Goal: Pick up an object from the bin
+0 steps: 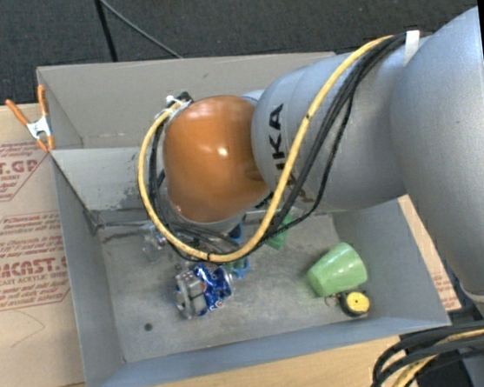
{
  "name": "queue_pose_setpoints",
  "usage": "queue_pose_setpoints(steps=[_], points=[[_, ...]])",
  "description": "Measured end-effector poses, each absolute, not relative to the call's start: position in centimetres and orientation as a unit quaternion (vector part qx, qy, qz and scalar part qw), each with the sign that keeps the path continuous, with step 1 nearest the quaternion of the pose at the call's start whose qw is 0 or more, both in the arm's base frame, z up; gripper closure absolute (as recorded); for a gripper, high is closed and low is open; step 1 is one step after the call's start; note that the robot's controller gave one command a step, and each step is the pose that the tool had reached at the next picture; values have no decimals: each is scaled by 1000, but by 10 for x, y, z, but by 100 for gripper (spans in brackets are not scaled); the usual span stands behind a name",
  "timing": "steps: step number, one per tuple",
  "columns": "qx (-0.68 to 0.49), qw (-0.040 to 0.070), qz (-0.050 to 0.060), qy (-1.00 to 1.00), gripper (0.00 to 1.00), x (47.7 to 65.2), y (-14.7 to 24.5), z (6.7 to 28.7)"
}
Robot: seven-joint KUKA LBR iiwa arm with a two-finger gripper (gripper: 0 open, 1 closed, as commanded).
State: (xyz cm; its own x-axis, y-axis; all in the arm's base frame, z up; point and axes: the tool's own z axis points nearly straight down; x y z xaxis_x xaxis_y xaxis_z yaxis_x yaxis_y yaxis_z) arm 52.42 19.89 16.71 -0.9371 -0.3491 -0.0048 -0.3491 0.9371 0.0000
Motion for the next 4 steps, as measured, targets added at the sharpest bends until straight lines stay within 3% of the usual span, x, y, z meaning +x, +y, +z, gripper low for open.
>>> queue_pose_setpoints(steps=[1, 2, 3, 4], points=[[-168, -5, -1, 986, 0, 498, 143, 92], [-293, 5, 0, 956, 0, 485, 85, 71], [-293, 5, 0, 956, 100, 485, 85, 72], [-278, 5, -1, 961, 100, 501, 78, 202]])
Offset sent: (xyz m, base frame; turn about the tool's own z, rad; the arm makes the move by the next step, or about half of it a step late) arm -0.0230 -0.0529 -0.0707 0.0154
